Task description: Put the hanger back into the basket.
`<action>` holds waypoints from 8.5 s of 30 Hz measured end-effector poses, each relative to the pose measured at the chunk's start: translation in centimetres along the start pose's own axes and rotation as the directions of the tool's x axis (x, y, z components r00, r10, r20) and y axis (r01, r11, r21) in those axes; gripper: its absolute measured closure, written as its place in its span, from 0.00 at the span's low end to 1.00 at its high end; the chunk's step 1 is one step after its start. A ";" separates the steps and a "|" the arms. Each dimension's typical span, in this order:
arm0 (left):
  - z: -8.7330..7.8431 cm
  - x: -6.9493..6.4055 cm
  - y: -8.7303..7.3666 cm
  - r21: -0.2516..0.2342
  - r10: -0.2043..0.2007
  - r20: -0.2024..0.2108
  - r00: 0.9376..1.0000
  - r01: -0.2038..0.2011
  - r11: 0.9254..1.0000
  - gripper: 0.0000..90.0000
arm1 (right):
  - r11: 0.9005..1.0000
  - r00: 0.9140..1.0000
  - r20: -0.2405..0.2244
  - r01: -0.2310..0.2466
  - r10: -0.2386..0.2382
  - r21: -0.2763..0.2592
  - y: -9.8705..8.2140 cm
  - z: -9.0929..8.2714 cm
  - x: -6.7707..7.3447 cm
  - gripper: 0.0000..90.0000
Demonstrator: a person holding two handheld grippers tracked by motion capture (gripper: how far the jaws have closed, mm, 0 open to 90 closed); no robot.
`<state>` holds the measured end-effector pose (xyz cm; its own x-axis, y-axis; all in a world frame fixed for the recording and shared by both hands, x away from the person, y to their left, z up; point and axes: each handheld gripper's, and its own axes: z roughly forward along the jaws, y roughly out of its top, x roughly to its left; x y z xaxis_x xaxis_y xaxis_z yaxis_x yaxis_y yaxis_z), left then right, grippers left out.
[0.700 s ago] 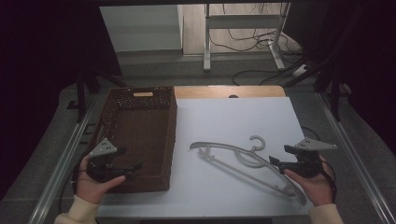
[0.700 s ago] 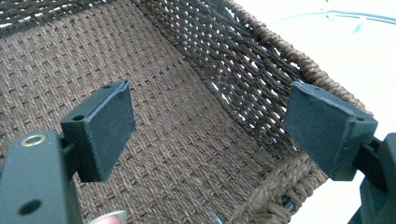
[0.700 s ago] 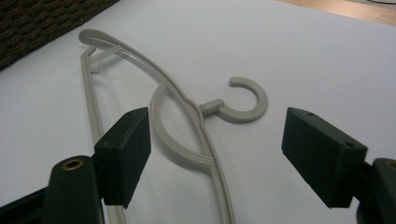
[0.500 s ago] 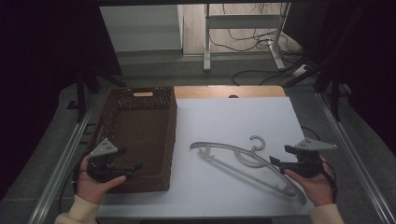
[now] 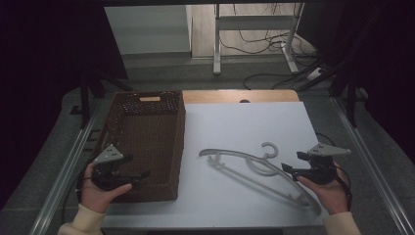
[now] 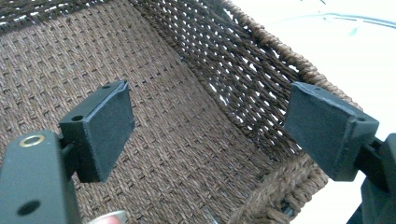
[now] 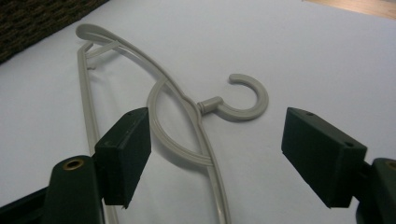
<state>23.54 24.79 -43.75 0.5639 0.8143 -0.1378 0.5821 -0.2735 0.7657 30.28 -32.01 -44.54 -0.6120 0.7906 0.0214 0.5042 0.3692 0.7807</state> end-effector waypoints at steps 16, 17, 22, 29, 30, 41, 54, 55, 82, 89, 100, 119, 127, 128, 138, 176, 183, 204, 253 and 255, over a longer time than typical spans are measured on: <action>-0.4 -0.5 -0.3 -0.003 0.008 -0.008 1.000 -0.008 1.000 0.18 | 0.994 0.998 0.018 0.052 -0.054 0.101 1.0 1.2 0.3 0.27; -0.4 -0.5 -0.3 -0.002 0.007 -0.007 1.000 -0.007 1.000 0.18 | 0.990 0.998 0.017 0.059 -0.062 0.129 1.2 1.9 0.4 0.28; -0.4 -0.5 -0.4 0.003 0.010 -0.004 1.000 -0.010 1.000 0.18 | 0.982 0.997 0.007 0.070 -0.072 0.176 1.6 3.3 0.5 0.28; -0.5 -0.6 -0.5 -0.001 0.010 -0.003 1.000 -0.010 1.000 0.18 | 0.967 0.997 -0.010 0.077 -0.077 0.243 2.3 5.7 0.4 0.31; -0.5 -0.6 -0.5 -0.001 0.010 -0.003 1.000 -0.010 1.000 0.18 | 0.967 0.997 -0.010 0.077 -0.077 0.243 2.3 5.7 0.4 0.31; -0.4 -0.6 -0.5 0.003 0.010 0.001 1.000 -0.010 1.000 0.18 | 0.931 0.996 -0.021 0.089 -0.087 0.353 2.4 8.8 0.3 0.40; -0.6 -0.5 -0.5 0.001 0.010 -0.004 1.000 -0.010 1.000 0.18 | 0.878 0.992 -0.068 0.122 -0.102 0.464 2.2 10.9 0.1 0.66; -0.6 -0.5 -0.5 0.001 0.010 -0.004 1.000 -0.010 1.000 0.18 | 0.875 0.991 -0.068 0.131 -0.112 0.466 2.3 11.0 0.2 0.70; -0.9 -0.4 -0.5 -0.008 0.010 -0.010 1.000 -0.010 1.000 0.18 | 0.889 0.950 -0.131 0.311 -0.282 0.336 5.2 8.3 1.0 0.90; -1.0 -0.3 -0.5 -0.008 0.009 -0.011 1.000 -0.009 1.000 0.18 | 0.911 0.943 -0.125 0.330 -0.308 0.247 6.8 6.4 1.6 0.90; -1.1 -0.4 -0.4 -0.012 0.010 -0.011 1.000 -0.010 1.000 0.18 | 0.921 0.932 -0.128 0.357 -0.339 0.159 8.8 4.1 2.9 0.90; -1.7 -1.9 0.6 -0.051 0.023 0.043 0.999 -0.021 0.998 0.18 | 0.907 0.897 -0.225 0.410 -0.380 0.101 9.1 3.7 4.7 0.90; -1.8 -3.2 1.8 -0.070 0.044 0.087 0.995 -0.037 0.997 0.17 | 0.896 0.882 -0.240 0.436 -0.405 0.090 9.3 3.7 5.3 0.90; -1.8 -3.3 2.1 -0.075 0.048 0.090 0.995 -0.041 0.996 0.17 | 0.896 0.883 -0.240 0.435 -0.404 0.092 9.3 3.7 5.4 0.90; -0.6 -4.7 5.4 -0.071 0.093 0.136 0.986 -0.084 0.994 0.17 | 0.885 0.869 -0.256 0.457 -0.424 0.086 9.3 3.9 5.9 0.90; 6.8 -6.8 12.3 0.065 0.182 0.269 0.946 -0.206 0.976 0.20 | 0.848 0.817 -0.323 0.525 -0.478 0.075 9.2 4.6 7.8 0.90; 8.1 -7.9 12.8 0.090 0.208 0.294 0.933 -0.244 0.966 0.21 | 0.842 0.809 -0.332 0.535 -0.486 0.073 9.2 4.6 8.1 0.90; 11.2 -9.9 13.4 0.251 0.266 0.411 0.872 -0.389 0.886 0.51 | 0.831 0.795 -0.343 0.552 -0.500 0.069 9.5 4.4 9.0 0.90; 5.7 -8.1 14.5 0.076 0.272 0.318 0.908 -0.311 0.948 0.91 | 0.975 0.967 -0.221 0.081 -0.127 -0.205 7.3 -1.1 0.5 0.39; 5.2 -7.5 14.5 0.068 0.263 0.310 0.913 -0.298 0.952 0.91 | 0.978 0.973 -0.208 0.063 -0.104 -0.197 6.8 -1.3 -0.2 0.38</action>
<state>30.77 12.05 -34.85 0.8502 0.5128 -0.1193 0.4263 -0.5375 0.7276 33.01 -30.34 -38.44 -0.7746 0.6287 0.0692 0.3347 0.3145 0.8883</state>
